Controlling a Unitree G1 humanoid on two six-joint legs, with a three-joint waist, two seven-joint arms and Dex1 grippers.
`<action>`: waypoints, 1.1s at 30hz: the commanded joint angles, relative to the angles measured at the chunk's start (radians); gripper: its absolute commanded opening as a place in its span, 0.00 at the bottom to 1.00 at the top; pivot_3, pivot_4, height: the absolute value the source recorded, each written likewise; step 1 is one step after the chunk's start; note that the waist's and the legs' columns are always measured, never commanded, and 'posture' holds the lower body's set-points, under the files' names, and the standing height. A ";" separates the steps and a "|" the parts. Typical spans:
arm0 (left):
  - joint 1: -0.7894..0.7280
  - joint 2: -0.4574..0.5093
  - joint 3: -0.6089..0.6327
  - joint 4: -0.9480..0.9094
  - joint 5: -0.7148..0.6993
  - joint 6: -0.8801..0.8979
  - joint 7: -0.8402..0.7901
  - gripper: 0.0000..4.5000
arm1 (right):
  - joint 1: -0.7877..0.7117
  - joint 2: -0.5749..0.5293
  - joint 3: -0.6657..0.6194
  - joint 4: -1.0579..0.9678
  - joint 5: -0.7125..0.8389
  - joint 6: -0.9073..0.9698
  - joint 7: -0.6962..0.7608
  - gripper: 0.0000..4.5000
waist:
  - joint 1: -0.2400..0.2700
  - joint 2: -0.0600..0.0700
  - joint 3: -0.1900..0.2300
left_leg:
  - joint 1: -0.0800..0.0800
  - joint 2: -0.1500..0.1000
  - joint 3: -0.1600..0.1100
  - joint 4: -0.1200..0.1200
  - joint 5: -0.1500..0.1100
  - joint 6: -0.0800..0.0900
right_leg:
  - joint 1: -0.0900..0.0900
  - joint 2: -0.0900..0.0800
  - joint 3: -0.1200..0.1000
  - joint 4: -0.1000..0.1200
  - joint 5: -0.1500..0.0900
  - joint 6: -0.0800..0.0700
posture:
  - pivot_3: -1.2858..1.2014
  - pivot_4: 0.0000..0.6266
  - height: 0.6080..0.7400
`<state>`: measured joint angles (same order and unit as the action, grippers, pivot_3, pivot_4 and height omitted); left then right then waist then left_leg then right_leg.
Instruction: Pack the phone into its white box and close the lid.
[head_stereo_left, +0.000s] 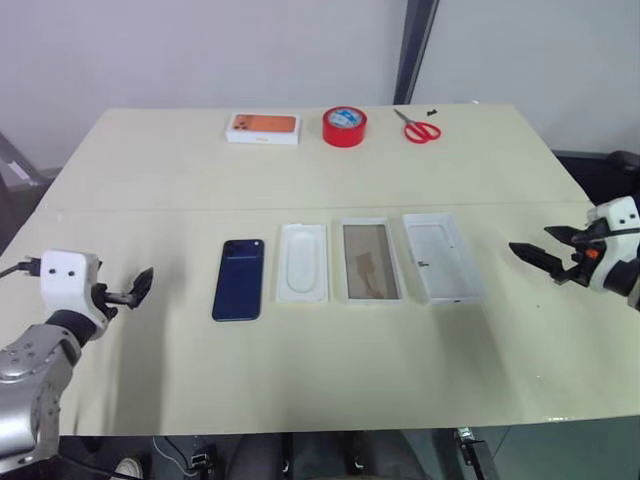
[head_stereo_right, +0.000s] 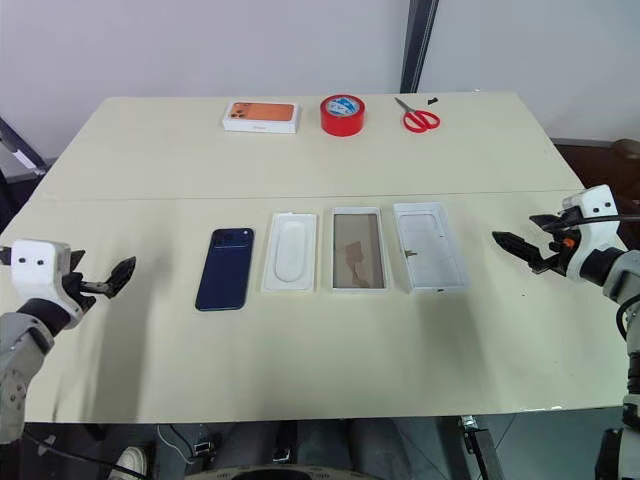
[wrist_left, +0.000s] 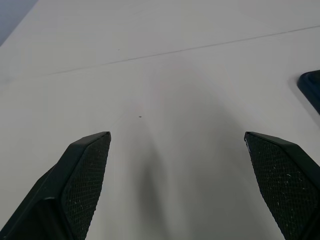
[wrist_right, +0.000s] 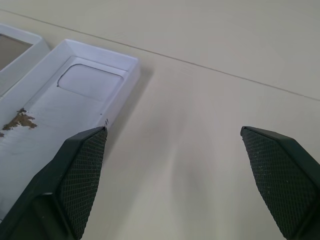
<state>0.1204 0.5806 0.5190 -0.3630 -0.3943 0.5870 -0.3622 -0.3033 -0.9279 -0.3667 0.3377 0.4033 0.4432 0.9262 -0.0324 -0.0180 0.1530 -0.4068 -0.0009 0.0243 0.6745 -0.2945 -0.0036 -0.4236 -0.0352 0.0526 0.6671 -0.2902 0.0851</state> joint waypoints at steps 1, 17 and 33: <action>0.004 -0.012 0.039 -0.051 -0.014 0.010 0.025 1.00 | -0.028 -0.012 -0.003 -0.028 0.008 -0.012 0.017 0.99 | -0.001 0.000 0.000 | 0.000 0.000 0.000 0.000 0.000 0.000 | 0.000 0.000 0.000 0.000 0.000 0.000 | 0.52 0.24 0.92; -0.119 -0.121 -0.125 -0.198 -0.137 0.132 0.061 1.00 | -0.001 0.101 0.174 -0.436 0.017 0.057 -0.024 0.99 | 0.015 0.000 0.000 | 0.000 0.000 0.000 0.001 0.000 0.000 | 0.001 0.000 -0.001 0.000 0.000 0.000 | 0.52 0.24 0.92; -0.441 -0.437 -0.285 -0.201 -0.290 0.699 0.386 1.00 | -0.004 0.182 0.419 -0.730 -0.050 0.084 -0.080 0.99 | 0.018 -0.001 0.000 | -0.002 -0.001 -0.003 0.006 0.000 0.000 | 0.002 0.003 -0.003 0.001 0.001 0.002 | 0.52 0.24 0.92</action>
<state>-0.3042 0.1571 0.2021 -0.5548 -0.6657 1.2442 -0.0020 -0.2894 -0.7528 0.0566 -0.3703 0.3589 0.5508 0.8487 -0.0142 -0.0189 0.1528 -0.4087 -0.0017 0.0207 0.6810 -0.2945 -0.0034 -0.4219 -0.0318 0.0500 0.6686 -0.2894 0.0867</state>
